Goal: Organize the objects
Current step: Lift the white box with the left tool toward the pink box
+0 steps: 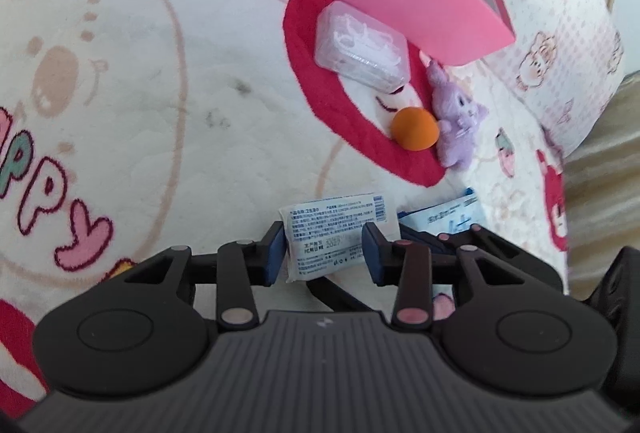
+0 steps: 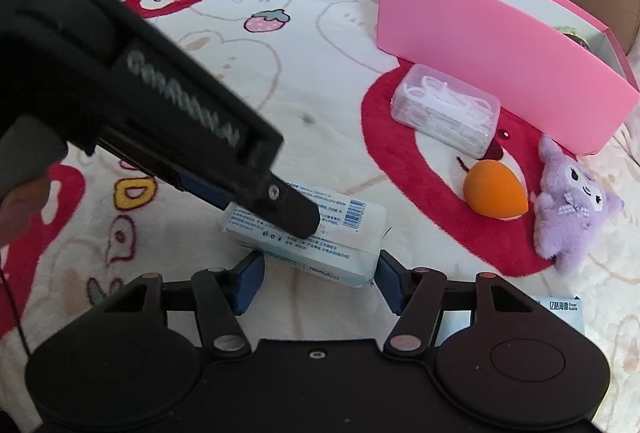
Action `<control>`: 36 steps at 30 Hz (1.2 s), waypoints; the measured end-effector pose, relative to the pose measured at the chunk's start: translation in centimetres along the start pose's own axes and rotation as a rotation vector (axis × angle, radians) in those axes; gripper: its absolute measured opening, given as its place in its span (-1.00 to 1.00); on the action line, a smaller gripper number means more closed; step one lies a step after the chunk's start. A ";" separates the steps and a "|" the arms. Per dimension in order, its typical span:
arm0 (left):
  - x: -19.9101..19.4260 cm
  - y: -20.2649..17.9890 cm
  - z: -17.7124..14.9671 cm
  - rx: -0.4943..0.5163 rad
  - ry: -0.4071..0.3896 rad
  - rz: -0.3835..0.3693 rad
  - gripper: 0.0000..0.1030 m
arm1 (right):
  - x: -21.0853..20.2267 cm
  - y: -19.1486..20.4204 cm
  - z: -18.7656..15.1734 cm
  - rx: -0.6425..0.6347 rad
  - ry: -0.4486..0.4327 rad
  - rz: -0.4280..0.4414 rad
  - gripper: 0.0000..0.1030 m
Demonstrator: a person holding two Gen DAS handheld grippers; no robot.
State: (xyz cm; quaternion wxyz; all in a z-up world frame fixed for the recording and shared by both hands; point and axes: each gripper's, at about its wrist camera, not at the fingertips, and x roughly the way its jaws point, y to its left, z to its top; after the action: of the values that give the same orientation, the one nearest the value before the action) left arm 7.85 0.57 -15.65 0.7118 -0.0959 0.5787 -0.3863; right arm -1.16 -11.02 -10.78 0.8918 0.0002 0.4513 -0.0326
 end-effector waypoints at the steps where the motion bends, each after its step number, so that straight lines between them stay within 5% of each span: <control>1: -0.3 -0.2 0.1 0.009 -0.002 -0.001 -0.26 | -0.1 -0.1 0.1 0.005 -0.002 0.003 0.31; 7: -1.5 -1.9 0.3 0.082 -0.021 0.012 -0.19 | -1.0 -0.5 1.1 0.049 -0.010 0.030 0.37; 16: -2.8 -0.8 1.3 -0.032 -0.032 -0.074 -0.19 | -2.9 -0.5 2.5 0.042 -0.058 0.047 0.55; 27: -4.6 -3.0 2.7 0.027 -0.062 -0.088 -0.19 | -3.7 -1.9 3.9 0.133 -0.075 0.058 0.64; 36: -6.8 -5.5 4.7 0.110 -0.113 -0.075 -0.19 | -6.0 -2.1 6.3 0.059 -0.187 0.000 0.61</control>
State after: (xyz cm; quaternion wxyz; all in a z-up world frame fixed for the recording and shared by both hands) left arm 9.41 -0.16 -5.83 0.7324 -0.1001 0.5117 -0.4378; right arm 0.19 -12.96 -2.16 0.9296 0.0236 0.3651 -0.0456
